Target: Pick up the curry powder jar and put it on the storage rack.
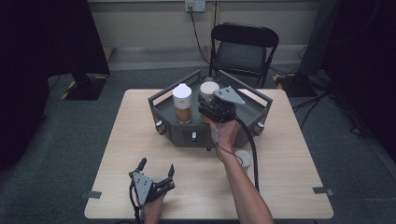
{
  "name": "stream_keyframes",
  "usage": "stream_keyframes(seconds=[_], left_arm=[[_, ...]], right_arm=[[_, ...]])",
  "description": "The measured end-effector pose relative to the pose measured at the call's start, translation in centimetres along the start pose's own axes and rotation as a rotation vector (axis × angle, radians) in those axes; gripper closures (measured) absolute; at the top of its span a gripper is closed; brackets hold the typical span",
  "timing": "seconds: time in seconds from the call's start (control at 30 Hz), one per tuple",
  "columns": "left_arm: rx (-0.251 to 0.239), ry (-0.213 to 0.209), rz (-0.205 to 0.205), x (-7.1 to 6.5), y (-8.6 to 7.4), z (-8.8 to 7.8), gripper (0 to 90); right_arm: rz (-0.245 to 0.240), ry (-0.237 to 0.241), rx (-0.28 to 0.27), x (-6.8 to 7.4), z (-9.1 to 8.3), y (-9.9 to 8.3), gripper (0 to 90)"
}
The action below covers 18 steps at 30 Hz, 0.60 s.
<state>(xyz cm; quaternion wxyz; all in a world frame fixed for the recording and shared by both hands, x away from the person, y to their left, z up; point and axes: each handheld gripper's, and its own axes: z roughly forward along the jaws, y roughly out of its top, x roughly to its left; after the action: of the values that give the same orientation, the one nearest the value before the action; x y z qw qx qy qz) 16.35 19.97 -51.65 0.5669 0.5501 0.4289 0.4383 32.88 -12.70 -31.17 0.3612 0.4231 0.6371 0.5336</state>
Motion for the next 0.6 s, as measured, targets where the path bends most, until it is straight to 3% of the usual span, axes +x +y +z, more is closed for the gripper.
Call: stream_keyframes(seconds=[0.6], left_arm=[[0.000,0.000,0.000,0.00,0.00,0.00,0.6]], right_arm=[[0.008,-0.007,0.037,-0.01,0.69,-0.32,33.5]])
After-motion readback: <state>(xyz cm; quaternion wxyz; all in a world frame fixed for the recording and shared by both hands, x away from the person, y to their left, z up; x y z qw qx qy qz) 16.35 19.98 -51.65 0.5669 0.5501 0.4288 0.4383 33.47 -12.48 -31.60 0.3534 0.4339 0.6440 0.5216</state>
